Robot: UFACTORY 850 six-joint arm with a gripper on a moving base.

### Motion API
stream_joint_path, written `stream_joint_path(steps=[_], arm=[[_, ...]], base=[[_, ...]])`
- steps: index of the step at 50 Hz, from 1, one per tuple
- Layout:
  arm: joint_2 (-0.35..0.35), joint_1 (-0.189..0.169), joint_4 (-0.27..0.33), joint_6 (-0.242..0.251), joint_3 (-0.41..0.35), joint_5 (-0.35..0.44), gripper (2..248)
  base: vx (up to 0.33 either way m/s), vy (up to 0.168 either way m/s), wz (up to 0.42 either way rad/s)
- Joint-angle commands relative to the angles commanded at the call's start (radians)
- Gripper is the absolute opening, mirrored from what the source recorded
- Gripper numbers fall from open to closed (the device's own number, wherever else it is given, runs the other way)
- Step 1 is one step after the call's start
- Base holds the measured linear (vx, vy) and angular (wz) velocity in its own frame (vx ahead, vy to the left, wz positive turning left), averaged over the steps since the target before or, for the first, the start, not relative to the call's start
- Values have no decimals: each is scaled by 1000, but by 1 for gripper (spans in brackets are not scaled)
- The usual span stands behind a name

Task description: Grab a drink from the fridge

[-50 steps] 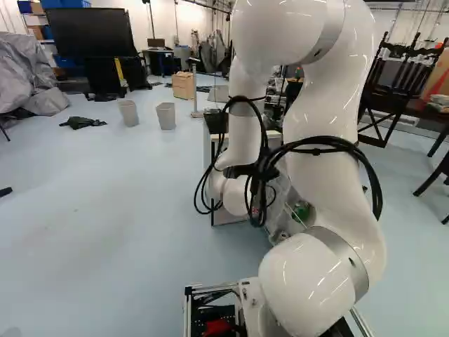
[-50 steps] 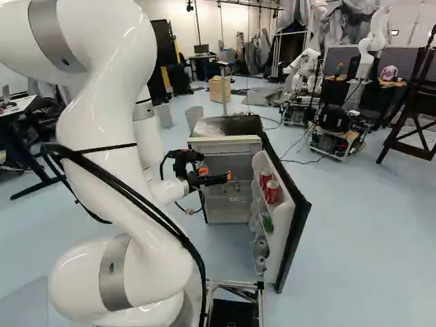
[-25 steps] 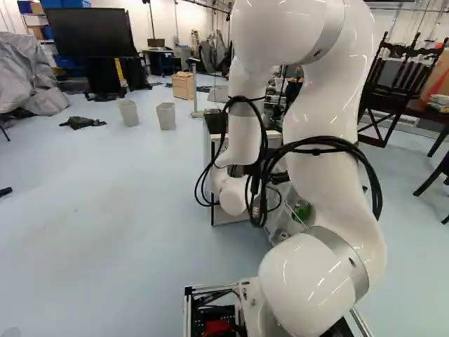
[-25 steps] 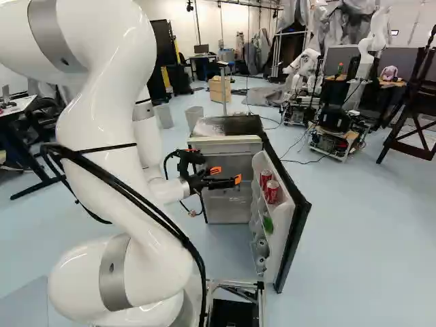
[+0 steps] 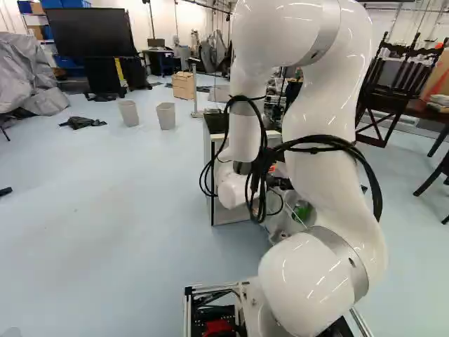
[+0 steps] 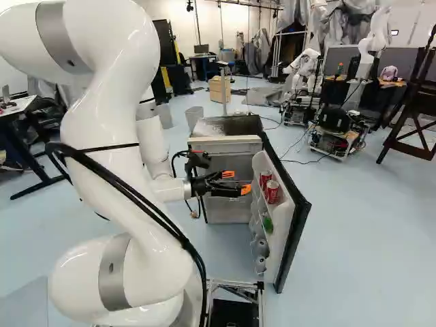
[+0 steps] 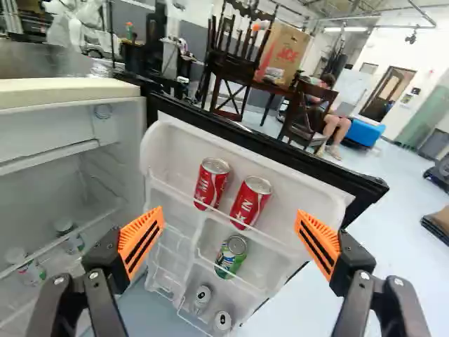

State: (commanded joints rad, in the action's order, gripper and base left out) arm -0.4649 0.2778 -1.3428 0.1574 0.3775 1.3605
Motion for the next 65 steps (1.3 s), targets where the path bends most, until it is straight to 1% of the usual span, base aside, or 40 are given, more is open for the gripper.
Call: stream_joint_path(steps=[10, 35, 65], arm=[[-18, -26, -10, 0, 37, -5, 247], [-63, -98, -11, 0, 131, -5, 247], [-92, -184, -11, 0, 189, -9, 247]], base=[[0, 0, 0], [0, 0, 0], [0, 0, 0]])
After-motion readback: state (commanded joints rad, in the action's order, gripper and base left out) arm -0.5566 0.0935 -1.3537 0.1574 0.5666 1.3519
